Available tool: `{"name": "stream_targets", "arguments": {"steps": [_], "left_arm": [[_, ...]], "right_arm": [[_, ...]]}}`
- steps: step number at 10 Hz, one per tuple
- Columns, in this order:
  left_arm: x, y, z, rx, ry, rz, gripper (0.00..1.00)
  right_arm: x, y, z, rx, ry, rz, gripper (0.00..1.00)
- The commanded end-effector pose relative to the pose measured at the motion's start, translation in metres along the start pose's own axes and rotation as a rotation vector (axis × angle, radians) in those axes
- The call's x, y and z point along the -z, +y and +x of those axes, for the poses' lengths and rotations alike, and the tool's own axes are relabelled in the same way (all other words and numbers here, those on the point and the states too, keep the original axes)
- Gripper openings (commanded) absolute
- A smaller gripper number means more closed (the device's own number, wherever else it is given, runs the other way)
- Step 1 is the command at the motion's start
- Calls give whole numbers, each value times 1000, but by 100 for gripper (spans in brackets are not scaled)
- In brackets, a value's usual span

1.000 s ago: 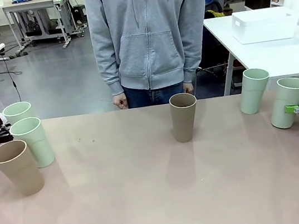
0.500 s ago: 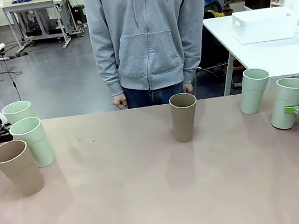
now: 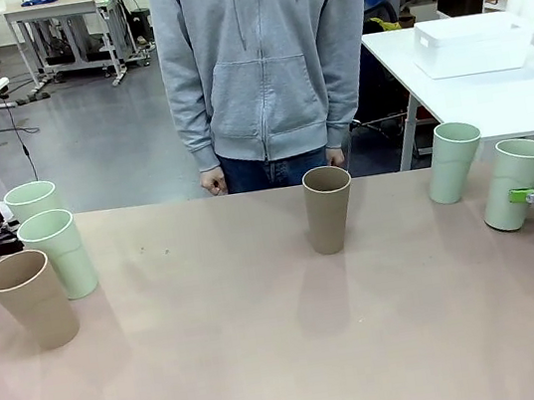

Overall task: Stack the cups and store them in the basket.
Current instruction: Pick up two Reusable plastic cups , one in each hand.

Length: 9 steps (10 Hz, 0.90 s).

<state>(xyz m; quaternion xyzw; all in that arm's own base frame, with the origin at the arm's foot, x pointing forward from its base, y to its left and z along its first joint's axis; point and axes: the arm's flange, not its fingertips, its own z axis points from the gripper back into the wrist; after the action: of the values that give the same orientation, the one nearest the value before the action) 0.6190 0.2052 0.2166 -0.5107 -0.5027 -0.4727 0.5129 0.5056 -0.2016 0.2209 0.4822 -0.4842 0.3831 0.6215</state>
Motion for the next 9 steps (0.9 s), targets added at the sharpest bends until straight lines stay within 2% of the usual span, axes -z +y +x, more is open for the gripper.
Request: {"name": "stream_targets", "arguments": {"steps": [1,3,5,7,9], "left_arm": [[-9,2,15,4,-1,22,86],[-17,-3,60,65,-44,3,86],[-15,-6,108,110,-56,-4,86],[-3,-23,157,138,-46,5,86],[16,-59,211,177,-39,56,86]], "right_arm": [[-5,10,17,-24,-31,-24,86],[-13,34,56,-90,-84,-73,86],[-12,61,91,-108,-85,-141,86],[5,95,116,-124,-38,-163,86],[31,133,134,-149,-3,-223,86]]}}
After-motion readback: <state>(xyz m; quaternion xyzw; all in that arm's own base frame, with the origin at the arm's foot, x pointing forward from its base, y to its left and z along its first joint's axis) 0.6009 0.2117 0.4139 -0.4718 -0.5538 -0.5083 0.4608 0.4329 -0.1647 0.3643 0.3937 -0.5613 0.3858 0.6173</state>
